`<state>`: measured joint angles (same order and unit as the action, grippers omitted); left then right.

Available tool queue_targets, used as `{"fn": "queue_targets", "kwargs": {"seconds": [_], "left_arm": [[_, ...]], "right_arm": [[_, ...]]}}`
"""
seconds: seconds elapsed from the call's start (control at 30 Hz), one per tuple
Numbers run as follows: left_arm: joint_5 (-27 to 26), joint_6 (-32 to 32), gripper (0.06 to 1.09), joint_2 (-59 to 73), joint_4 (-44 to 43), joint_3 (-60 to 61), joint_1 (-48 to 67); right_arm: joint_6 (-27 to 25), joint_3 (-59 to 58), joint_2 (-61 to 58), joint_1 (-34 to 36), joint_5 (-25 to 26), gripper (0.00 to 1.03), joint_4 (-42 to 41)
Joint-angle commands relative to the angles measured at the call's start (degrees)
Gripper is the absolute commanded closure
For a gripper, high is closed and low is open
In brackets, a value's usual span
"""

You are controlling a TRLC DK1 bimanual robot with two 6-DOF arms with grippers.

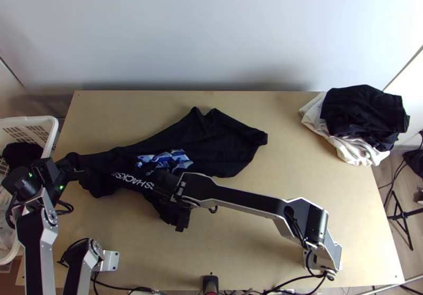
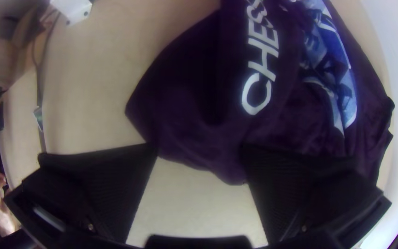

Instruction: Fold the t-shirt

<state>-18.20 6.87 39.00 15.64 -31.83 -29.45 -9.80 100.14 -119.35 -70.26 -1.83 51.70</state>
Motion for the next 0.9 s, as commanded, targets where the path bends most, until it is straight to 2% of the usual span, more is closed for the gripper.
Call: {"fn": "queue_targets", "kwargs": {"seconds": [0.0,0.07,0.27,0.63,0.77,0.87], "left_arm": [[0.09,-0.37,1.05,1.51,-0.87,-0.25,0.45],[0.00,-0.37,1.05,1.51,-0.87,-0.33,0.62],[0.00,-0.37,1.05,0.81,-0.26,-0.51,0.80],[0.00,-3.18,1.05,-0.68,6.60,-7.10,4.84],[0.00,-4.85,1.05,-1.39,10.11,-9.39,8.27],[0.00,-6.00,1.05,-1.91,11.26,-8.77,10.20]], "right_arm": [[0.05,1.73,-2.82,0.03,0.16,0.77,-0.81],[0.05,1.82,-3.08,0.12,0.33,1.00,-1.08],[0.13,0.32,-0.97,1.88,1.12,1.00,-0.29],[-0.39,-4.51,11.95,11.02,2.53,1.00,2.79],[-0.57,-1.26,14.14,13.13,4.20,1.00,2.88],[-1.36,5.24,11.07,14.62,4.81,1.00,2.79]]}}
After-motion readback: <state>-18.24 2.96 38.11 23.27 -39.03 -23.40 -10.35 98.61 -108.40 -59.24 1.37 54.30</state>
